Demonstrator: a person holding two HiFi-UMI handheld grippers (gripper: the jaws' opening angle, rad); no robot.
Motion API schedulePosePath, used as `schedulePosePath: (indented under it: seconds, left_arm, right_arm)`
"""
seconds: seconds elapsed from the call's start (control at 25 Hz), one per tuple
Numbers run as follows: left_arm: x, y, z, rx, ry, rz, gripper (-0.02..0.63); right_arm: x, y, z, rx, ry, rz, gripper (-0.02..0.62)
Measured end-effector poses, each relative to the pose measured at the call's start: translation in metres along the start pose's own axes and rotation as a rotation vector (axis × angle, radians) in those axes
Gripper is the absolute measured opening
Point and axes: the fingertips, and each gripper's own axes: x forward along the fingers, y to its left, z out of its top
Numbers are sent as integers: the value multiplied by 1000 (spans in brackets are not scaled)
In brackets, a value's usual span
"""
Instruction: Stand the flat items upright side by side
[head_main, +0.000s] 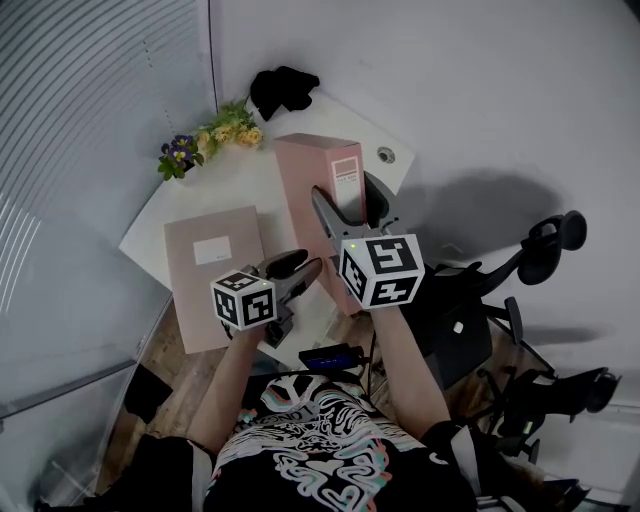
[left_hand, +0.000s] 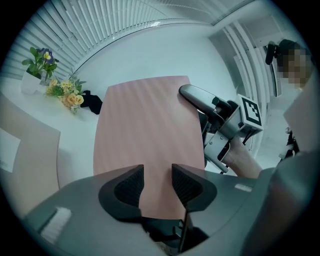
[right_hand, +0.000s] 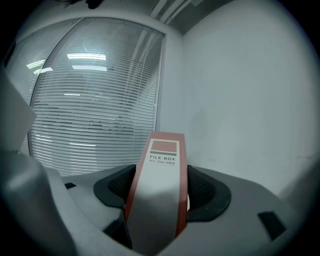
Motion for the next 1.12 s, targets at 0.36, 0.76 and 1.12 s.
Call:
schedulePosePath:
  seconds: [0.36,0.76,1.12]
  left_arm:
    - [0,-4,-4,12,8,5,160]
    - [-6,-9,-13,13,7,14,161]
    - [-14,-9,-18,15,9,29,161]
  right_arm:
    - [-14,-3,2,4,-112,-79,316]
    - [-30,0,-6,51,-205,-135,316]
    - [-30,-2,-68,166,-41,-151,302]
